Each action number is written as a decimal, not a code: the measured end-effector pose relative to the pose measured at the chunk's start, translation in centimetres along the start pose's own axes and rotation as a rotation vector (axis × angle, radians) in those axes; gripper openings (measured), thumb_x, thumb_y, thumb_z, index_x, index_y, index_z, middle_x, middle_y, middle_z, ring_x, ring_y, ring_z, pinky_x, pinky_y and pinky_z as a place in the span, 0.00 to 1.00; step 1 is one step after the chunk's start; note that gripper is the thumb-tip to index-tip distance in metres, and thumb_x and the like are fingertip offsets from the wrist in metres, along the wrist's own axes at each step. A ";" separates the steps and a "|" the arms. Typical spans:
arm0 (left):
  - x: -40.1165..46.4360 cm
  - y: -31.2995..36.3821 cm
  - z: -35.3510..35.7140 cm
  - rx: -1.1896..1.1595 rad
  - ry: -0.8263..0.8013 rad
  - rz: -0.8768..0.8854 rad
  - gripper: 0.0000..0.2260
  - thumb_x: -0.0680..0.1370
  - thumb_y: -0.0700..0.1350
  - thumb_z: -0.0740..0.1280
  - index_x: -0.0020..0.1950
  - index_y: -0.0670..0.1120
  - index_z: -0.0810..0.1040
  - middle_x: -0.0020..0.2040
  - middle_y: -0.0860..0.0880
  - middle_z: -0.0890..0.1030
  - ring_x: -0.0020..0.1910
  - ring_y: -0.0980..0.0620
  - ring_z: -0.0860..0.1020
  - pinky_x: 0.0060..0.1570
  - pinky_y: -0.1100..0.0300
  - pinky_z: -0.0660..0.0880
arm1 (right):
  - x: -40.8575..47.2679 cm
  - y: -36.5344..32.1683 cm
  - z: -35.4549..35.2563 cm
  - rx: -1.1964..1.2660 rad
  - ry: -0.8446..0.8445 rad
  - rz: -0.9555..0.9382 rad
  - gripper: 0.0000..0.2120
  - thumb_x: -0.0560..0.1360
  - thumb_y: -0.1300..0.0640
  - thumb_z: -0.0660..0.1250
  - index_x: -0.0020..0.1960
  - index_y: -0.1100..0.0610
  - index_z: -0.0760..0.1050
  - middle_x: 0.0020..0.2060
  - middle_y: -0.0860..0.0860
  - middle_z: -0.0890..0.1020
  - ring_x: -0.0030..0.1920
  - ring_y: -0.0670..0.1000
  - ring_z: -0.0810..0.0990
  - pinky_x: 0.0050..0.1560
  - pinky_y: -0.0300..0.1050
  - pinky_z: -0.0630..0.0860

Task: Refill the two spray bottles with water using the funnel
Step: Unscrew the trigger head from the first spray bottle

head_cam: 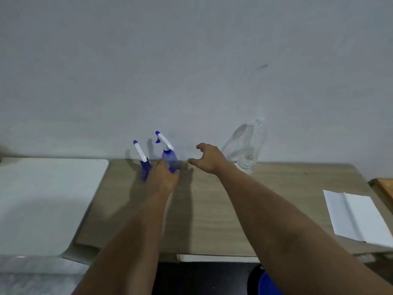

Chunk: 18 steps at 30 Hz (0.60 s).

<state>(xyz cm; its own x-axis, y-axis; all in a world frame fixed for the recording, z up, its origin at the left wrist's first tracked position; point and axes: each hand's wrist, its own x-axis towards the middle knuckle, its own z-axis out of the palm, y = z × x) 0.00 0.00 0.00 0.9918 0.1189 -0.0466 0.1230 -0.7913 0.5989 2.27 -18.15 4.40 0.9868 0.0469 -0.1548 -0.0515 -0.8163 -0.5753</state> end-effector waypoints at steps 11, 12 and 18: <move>9.1 -6.0 7.8 -0.179 -0.069 -0.108 0.20 0.74 0.54 0.69 0.64 0.51 0.73 0.55 0.52 0.80 0.56 0.52 0.79 0.54 0.61 0.73 | 10.8 -1.2 9.6 0.394 -0.017 -0.084 0.20 0.74 0.50 0.79 0.63 0.54 0.80 0.56 0.49 0.85 0.54 0.50 0.82 0.54 0.44 0.77; 9.0 -5.6 7.5 -0.253 -0.049 -0.114 0.20 0.74 0.52 0.70 0.64 0.50 0.74 0.54 0.53 0.80 0.53 0.53 0.79 0.55 0.58 0.75 | 10.9 -1.2 10.0 0.416 0.008 -0.091 0.15 0.74 0.51 0.79 0.58 0.54 0.81 0.48 0.48 0.85 0.46 0.48 0.81 0.48 0.42 0.75; 7.1 -3.2 6.4 -0.399 -0.066 -0.075 0.23 0.72 0.47 0.73 0.67 0.49 0.73 0.59 0.50 0.81 0.57 0.48 0.80 0.58 0.47 0.79 | 8.4 0.4 8.9 0.477 0.129 -0.114 0.07 0.74 0.53 0.78 0.49 0.51 0.82 0.39 0.46 0.83 0.39 0.47 0.78 0.43 0.40 0.73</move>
<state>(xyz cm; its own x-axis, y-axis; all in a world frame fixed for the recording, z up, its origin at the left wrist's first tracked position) 6.88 -0.46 -7.34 0.9823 0.1185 -0.1448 0.1846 -0.4854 0.8546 9.18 -12.93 -4.26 0.9996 0.0245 0.0134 0.0231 -0.4552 -0.8901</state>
